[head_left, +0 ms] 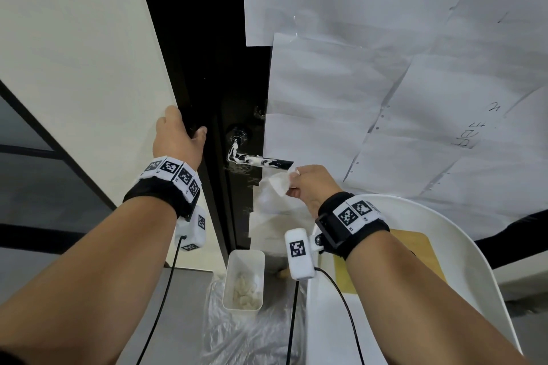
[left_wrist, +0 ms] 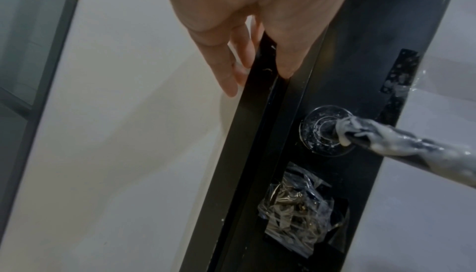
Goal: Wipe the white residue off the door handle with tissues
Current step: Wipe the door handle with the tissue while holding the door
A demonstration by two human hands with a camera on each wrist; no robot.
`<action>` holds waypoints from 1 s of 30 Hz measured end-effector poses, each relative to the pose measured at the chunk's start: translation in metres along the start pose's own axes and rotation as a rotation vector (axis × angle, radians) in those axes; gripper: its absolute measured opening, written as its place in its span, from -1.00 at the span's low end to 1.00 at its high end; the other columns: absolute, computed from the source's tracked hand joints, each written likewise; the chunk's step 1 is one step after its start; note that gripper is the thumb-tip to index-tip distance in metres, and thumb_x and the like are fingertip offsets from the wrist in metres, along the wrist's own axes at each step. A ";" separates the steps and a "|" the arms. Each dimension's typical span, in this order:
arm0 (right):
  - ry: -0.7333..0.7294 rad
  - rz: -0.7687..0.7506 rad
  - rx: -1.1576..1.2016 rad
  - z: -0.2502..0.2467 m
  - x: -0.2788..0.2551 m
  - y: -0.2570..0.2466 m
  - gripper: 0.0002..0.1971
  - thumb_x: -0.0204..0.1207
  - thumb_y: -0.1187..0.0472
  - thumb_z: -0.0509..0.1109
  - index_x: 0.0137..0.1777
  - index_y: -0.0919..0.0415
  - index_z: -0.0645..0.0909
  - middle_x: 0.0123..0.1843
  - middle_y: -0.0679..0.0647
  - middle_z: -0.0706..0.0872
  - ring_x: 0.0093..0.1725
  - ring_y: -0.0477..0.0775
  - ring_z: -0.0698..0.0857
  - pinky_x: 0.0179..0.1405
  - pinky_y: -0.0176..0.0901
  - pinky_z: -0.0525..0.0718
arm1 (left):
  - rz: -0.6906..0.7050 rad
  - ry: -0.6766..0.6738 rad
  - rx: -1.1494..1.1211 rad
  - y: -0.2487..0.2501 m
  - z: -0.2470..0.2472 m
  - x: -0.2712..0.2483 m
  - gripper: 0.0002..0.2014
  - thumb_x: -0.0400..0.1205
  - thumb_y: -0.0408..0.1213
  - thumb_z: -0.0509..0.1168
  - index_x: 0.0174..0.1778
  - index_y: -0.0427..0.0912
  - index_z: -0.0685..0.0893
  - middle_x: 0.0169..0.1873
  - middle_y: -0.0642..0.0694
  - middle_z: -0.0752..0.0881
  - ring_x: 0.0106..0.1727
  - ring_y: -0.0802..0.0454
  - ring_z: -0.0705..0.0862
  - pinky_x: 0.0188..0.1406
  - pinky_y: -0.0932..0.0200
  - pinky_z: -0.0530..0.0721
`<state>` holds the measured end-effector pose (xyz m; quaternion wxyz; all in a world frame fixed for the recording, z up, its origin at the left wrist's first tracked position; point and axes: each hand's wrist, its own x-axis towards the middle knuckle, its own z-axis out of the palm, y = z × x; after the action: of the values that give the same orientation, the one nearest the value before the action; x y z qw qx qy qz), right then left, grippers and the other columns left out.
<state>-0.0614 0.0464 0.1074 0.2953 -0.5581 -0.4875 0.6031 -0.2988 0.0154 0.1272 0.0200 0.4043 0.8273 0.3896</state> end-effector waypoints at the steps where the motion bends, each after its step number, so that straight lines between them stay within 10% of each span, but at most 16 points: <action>1: -0.001 0.015 0.071 0.003 -0.002 -0.002 -0.73 0.57 0.55 0.21 -0.35 0.37 0.50 -0.32 0.19 0.53 -0.33 0.11 0.61 -0.14 -0.01 0.71 | 0.000 -0.002 0.001 0.000 0.000 0.000 -0.64 0.55 -0.13 0.40 0.04 -0.24 0.41 -0.04 -0.26 0.60 -0.22 -0.25 0.60 -0.34 0.01 0.50; 7: -0.112 0.114 0.219 0.008 -0.016 -0.007 -0.84 0.62 0.51 0.21 -0.18 0.41 0.52 -0.24 0.24 0.57 -0.37 0.05 0.54 -0.37 -0.21 0.61 | 0.003 -0.004 -0.004 -0.001 0.000 0.000 -0.63 0.55 -0.12 0.40 0.05 -0.25 0.41 -0.04 -0.28 0.60 -0.21 -0.28 0.62 -0.34 -0.01 0.53; 11: -0.020 -0.161 -0.186 0.003 -0.015 -0.017 -0.83 0.59 0.38 0.26 0.05 0.36 0.68 -0.16 0.20 0.72 -0.28 0.07 0.67 -0.27 -0.14 0.72 | 0.000 0.000 0.004 0.000 0.000 -0.001 -0.64 0.56 -0.13 0.40 0.05 -0.25 0.41 -0.04 -0.27 0.59 -0.23 -0.24 0.59 -0.35 0.01 0.48; 16: 0.176 -0.563 -0.760 -0.007 -0.013 -0.038 -0.79 0.55 0.30 0.26 -0.16 0.46 0.64 -0.25 0.16 0.48 -0.28 0.18 0.55 -0.34 -0.17 0.43 | -0.005 0.000 0.002 0.000 0.001 -0.002 -0.64 0.56 -0.13 0.40 0.04 -0.25 0.41 -0.03 -0.28 0.59 -0.23 -0.23 0.59 -0.35 0.00 0.50; 30: 0.042 -0.647 -1.136 0.027 -0.002 -0.012 -0.80 0.40 0.60 0.16 -0.22 0.33 0.51 -0.04 0.17 0.31 -0.23 0.15 0.39 -0.28 -0.08 0.44 | -0.013 -0.011 -0.006 0.002 0.000 -0.002 -0.63 0.56 -0.15 0.40 0.06 -0.27 0.41 0.01 -0.29 0.57 -0.21 -0.24 0.56 -0.32 0.01 0.48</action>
<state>-0.0892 0.0418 0.1171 0.1305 -0.4642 -0.8676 0.1215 -0.2964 0.0147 0.1278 0.0283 0.4009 0.8287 0.3896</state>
